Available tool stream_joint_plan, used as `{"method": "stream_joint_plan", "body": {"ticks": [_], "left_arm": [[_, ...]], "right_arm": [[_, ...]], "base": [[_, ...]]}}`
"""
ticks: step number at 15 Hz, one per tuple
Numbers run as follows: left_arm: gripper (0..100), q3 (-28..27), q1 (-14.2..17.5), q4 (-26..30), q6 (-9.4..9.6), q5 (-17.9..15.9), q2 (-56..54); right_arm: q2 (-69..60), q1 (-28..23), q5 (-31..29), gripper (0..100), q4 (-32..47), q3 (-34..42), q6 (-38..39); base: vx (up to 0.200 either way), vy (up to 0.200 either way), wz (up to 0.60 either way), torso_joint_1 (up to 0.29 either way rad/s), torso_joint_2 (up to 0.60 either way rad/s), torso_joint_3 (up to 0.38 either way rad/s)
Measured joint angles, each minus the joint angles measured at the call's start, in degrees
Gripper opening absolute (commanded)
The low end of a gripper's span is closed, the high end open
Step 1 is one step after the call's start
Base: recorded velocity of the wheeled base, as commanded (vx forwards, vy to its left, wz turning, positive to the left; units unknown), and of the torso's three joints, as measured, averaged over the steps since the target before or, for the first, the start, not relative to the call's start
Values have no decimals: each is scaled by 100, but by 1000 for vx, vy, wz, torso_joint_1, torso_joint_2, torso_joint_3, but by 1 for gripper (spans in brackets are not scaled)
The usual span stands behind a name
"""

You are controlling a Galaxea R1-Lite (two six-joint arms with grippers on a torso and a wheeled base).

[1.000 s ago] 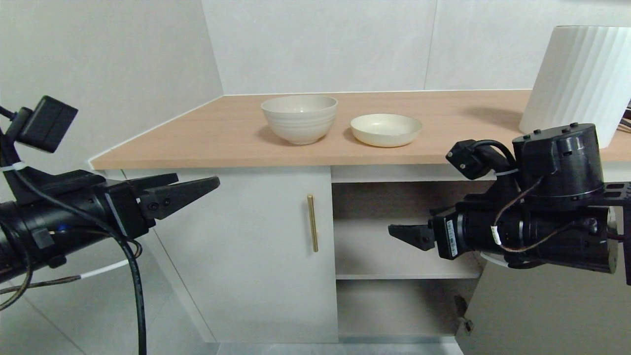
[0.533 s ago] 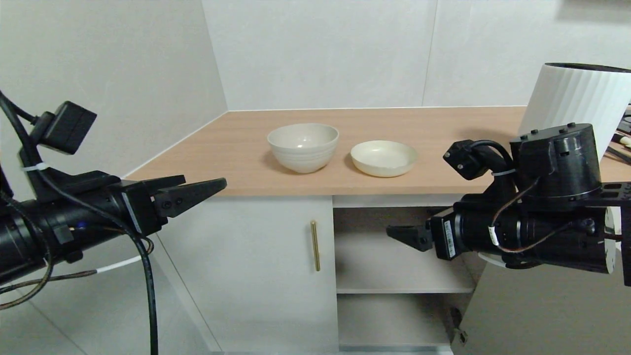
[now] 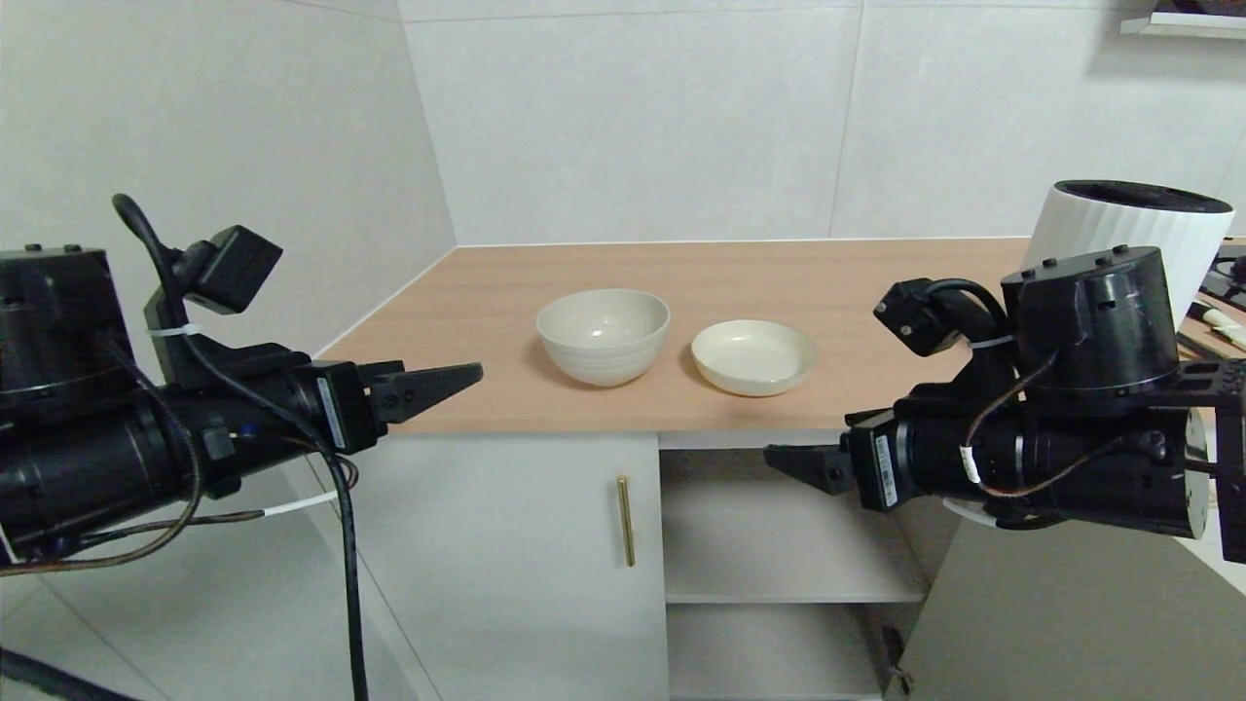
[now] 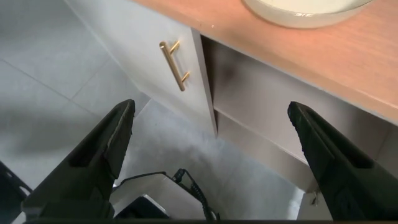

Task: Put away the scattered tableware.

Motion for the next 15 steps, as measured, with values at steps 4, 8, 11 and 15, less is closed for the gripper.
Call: {"method": "stream_joint_plan", "body": {"ticks": [4, 8, 11, 15], "left_arm": [[100, -273, -2, 7, -897, 33, 273], [100, -583, -40, 33, -1379, 38, 549], [100, -740, -176, 33, -1506, 140, 872], [100, -1134, -278, 642, -2154, 167, 1056]], "right_arm": [[65, -22, -7, 100, -195, 0, 10], [323, -71, -217, 100, 9, -452, 293], [634, -93, -667, 100, 842, -1418, 1280], [1108, -374, -1135, 100, 1276, -2275, 1719]], "base": [[0, 0, 0, 0, 0, 0], [0, 0, 0, 0, 0, 0], [0, 0, 0, 0, 0, 0], [0, 0, 0, 0, 0, 0]]}}
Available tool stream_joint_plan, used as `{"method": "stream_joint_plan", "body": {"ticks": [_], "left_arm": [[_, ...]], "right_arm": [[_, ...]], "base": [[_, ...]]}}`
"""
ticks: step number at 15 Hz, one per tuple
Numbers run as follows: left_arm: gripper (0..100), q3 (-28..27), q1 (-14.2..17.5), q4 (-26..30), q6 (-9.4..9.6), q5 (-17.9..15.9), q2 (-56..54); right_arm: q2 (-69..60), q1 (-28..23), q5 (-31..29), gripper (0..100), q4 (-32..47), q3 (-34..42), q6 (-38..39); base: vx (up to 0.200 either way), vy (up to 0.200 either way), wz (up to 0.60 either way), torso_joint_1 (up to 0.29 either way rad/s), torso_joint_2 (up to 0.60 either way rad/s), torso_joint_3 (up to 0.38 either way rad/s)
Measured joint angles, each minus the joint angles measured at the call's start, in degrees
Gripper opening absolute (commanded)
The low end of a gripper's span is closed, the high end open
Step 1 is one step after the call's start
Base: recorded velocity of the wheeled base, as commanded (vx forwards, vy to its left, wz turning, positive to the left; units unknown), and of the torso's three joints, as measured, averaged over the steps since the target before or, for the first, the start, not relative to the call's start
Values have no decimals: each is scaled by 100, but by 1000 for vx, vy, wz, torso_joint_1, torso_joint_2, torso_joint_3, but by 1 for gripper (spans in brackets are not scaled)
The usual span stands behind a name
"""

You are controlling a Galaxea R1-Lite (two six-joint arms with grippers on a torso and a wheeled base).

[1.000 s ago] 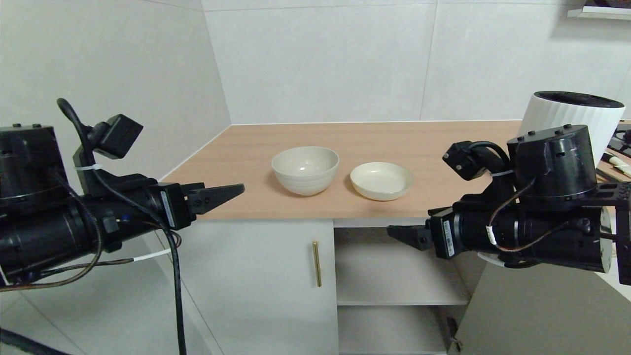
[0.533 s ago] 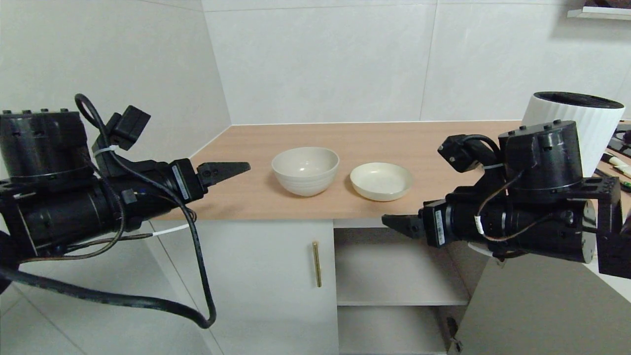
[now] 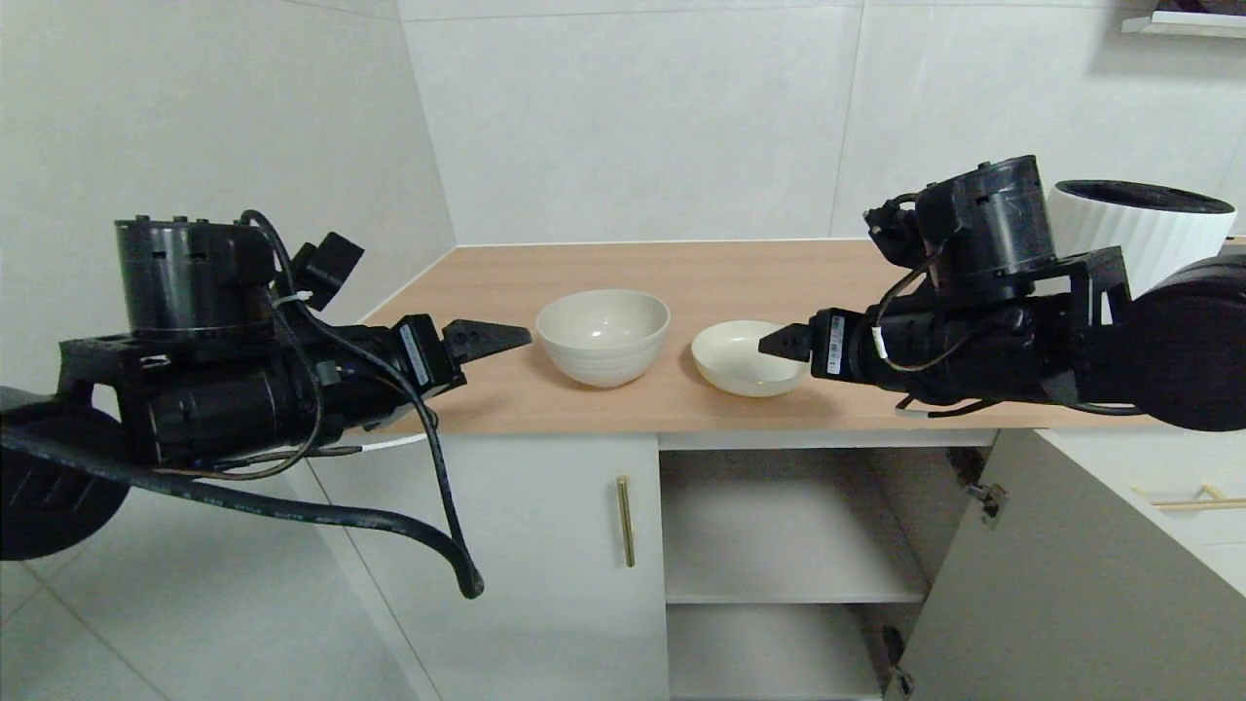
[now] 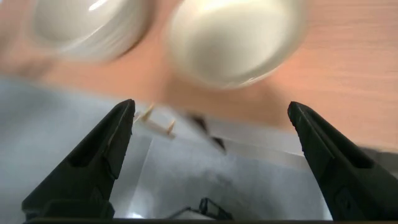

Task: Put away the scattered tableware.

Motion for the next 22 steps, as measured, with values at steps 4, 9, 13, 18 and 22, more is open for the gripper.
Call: {"method": "stream_joint_plan", "body": {"ticks": [4, 9, 13, 18, 22], "left_arm": [[100, -621, -5, 562, -566, 263, 246], [100, -863, -197, -315, -969, 718, 756], [100, -1179, -400, -361, -974, 1281, 1282], [100, -1403, -446, -356, -972, 1442, 1646], [100, -1399, -451, -347, -969, 1440, 1707]], "right_arm": [[356, -133, -336, 100, -24, -289, 60], [475, -204, -451, 100, -166, -325, 77], [472, -205, -514, 100, -173, -325, 88], [445, -215, -517, 100, -173, -324, 93], [430, -215, -514, 100, -171, -317, 90]], "base": [[0, 0, 0, 0, 0, 0], [0, 0, 0, 0, 0, 0], [0, 0, 0, 0, 0, 0], [0, 0, 0, 0, 0, 0], [0, 0, 0, 0, 0, 0]]}}
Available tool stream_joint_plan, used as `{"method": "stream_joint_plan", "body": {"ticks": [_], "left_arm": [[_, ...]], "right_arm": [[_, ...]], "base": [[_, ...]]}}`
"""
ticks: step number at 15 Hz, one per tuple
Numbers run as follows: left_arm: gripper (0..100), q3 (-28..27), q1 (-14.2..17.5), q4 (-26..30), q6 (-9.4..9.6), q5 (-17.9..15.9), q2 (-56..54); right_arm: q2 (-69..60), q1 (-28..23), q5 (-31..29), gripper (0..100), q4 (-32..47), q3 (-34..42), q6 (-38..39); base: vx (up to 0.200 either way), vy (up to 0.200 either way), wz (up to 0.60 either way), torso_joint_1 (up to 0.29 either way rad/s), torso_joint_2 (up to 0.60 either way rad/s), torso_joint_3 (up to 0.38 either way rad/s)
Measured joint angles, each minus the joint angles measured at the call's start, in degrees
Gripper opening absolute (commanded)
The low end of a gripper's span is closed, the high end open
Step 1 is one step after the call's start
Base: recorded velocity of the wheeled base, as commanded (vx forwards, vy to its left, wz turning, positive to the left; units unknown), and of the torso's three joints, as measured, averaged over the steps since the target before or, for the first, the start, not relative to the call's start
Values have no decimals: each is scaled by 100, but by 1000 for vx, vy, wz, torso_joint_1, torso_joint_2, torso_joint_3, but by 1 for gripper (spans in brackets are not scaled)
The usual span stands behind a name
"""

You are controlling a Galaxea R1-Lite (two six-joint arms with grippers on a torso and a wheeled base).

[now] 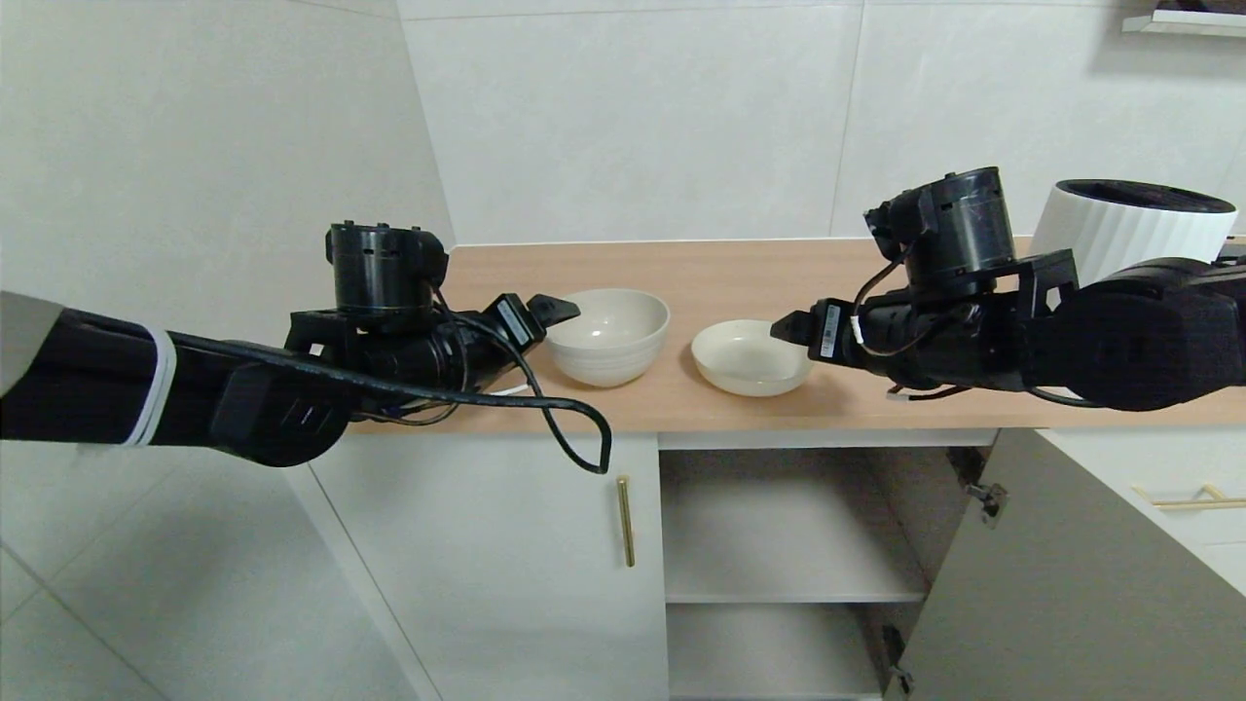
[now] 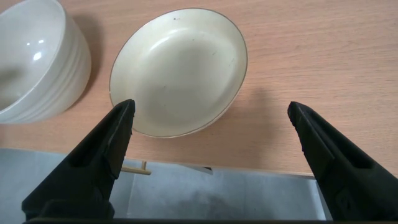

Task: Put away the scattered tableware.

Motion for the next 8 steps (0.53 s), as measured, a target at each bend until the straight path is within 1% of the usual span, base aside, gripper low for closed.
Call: {"method": "stream_joint_plan", "body": {"ticks": [4, 5, 8], "left_arm": [[100, 7, -15, 2, 0, -2, 74], [0, 7, -26, 2, -2, 0, 91], [0, 7, -28, -2, 0, 6, 107]], "right_arm": [[0, 0, -2, 100, 0, 9, -6], [0, 0, 0, 100, 2, 9, -4], [-2, 0, 0, 100, 0, 9, -6]], "base": [[0, 0, 0, 0, 0, 0], [0, 0, 0, 0, 0, 0], [0, 0, 0, 0, 0, 0]]}}
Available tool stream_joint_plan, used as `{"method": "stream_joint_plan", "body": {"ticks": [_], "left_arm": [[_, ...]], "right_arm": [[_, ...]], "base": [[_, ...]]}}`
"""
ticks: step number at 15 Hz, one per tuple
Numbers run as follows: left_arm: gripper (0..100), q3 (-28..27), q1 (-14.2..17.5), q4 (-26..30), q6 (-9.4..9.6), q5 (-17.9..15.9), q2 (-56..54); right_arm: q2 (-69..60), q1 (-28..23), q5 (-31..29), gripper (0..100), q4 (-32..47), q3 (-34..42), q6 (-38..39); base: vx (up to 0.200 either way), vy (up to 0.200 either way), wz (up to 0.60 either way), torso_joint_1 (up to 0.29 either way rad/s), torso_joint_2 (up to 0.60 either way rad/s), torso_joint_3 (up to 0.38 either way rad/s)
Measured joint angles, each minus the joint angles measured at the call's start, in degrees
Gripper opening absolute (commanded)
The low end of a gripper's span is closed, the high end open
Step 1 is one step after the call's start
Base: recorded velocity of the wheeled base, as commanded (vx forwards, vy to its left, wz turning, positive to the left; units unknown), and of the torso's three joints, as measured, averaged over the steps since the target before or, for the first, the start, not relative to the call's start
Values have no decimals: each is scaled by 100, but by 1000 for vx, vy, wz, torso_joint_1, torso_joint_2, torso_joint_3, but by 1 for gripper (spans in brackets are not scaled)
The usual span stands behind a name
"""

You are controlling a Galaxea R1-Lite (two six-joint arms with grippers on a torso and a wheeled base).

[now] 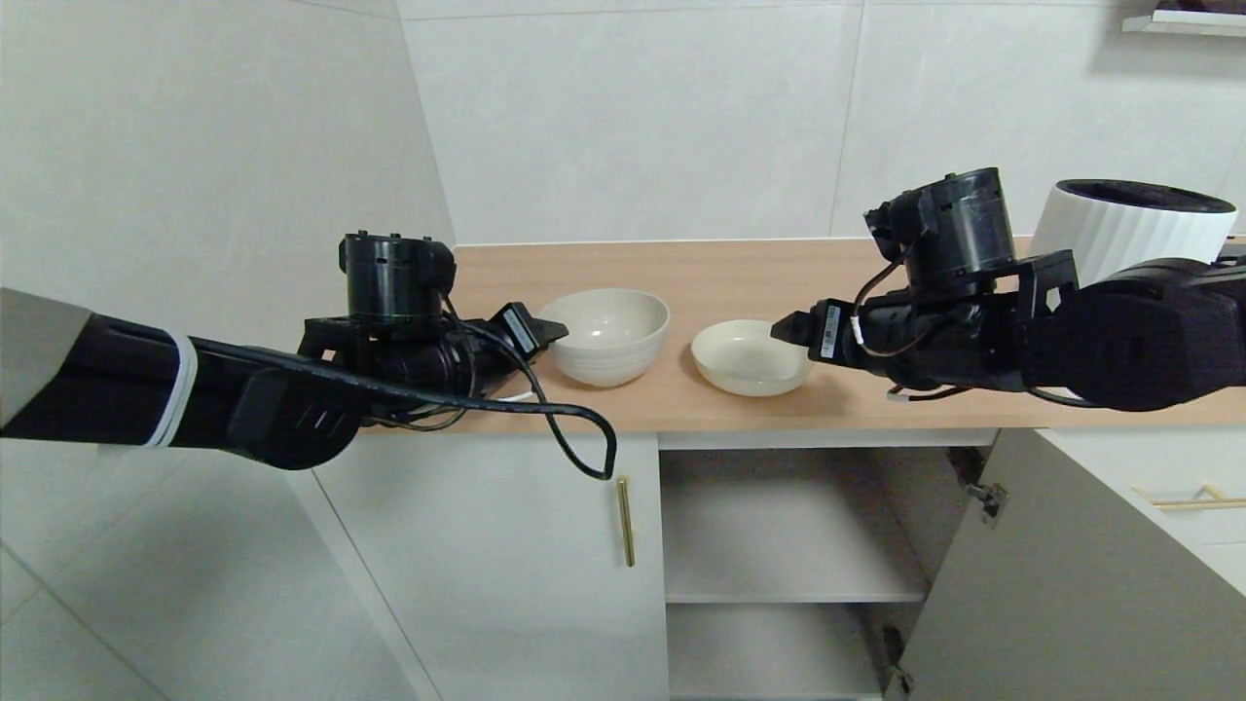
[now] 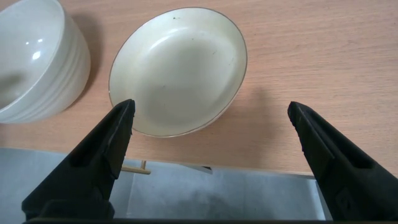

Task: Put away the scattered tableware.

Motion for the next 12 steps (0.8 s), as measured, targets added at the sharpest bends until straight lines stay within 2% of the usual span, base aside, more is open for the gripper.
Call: {"method": "stream_joint_plan", "body": {"ticks": [6, 10, 12], "left_arm": [[0, 33, 2, 20, 1, 0, -61], [0, 199, -2, 17, 17, -68, -245], [0, 293, -2, 33, 37, -206, -352]], "right_arm": [[5, 0, -11, 100, 9, -6, -7], [88, 5, -333, 100, 9, -24, -35], [162, 10, -451, 100, 6, -52, -55]], "base": [[0, 0, 0, 0, 0, 0], [0, 0, 0, 0, 0, 0], [0, 0, 0, 0, 0, 0]]}}
